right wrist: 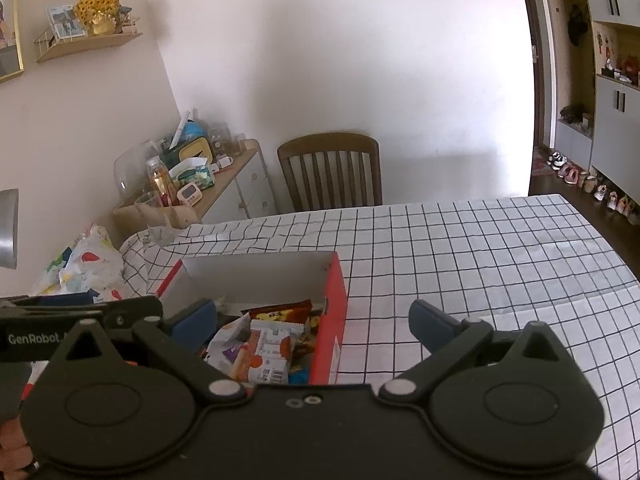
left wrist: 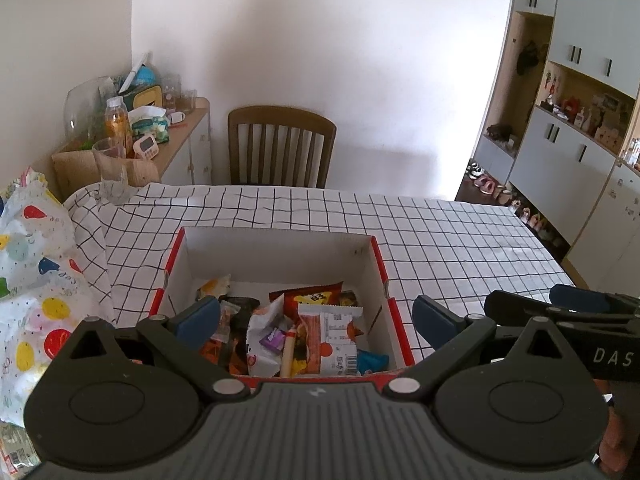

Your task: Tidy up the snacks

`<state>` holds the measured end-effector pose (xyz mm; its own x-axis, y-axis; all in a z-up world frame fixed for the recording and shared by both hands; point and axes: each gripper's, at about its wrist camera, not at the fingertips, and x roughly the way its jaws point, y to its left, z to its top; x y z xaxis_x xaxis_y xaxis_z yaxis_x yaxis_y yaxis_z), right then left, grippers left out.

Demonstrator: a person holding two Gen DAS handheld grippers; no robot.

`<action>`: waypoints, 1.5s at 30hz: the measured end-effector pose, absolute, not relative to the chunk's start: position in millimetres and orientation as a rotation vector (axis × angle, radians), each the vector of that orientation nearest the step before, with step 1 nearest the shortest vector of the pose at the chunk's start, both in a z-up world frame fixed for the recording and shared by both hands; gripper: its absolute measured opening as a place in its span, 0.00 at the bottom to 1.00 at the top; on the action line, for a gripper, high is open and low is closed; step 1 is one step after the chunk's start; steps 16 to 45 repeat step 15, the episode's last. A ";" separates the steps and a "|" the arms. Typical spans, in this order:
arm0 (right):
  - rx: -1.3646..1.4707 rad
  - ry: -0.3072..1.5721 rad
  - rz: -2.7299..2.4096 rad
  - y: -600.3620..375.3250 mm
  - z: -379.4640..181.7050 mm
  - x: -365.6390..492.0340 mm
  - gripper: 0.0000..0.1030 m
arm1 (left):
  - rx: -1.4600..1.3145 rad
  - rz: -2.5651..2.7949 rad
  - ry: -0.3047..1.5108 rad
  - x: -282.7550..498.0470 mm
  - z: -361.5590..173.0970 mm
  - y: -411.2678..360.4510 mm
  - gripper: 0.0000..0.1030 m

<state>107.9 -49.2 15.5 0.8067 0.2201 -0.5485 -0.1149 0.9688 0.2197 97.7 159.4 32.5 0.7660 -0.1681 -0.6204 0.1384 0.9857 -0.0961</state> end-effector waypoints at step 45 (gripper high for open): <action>0.180 0.630 0.189 -48.7 11.6 105.5 1.00 | -0.042 -0.151 0.728 92.3 24.4 156.8 1.00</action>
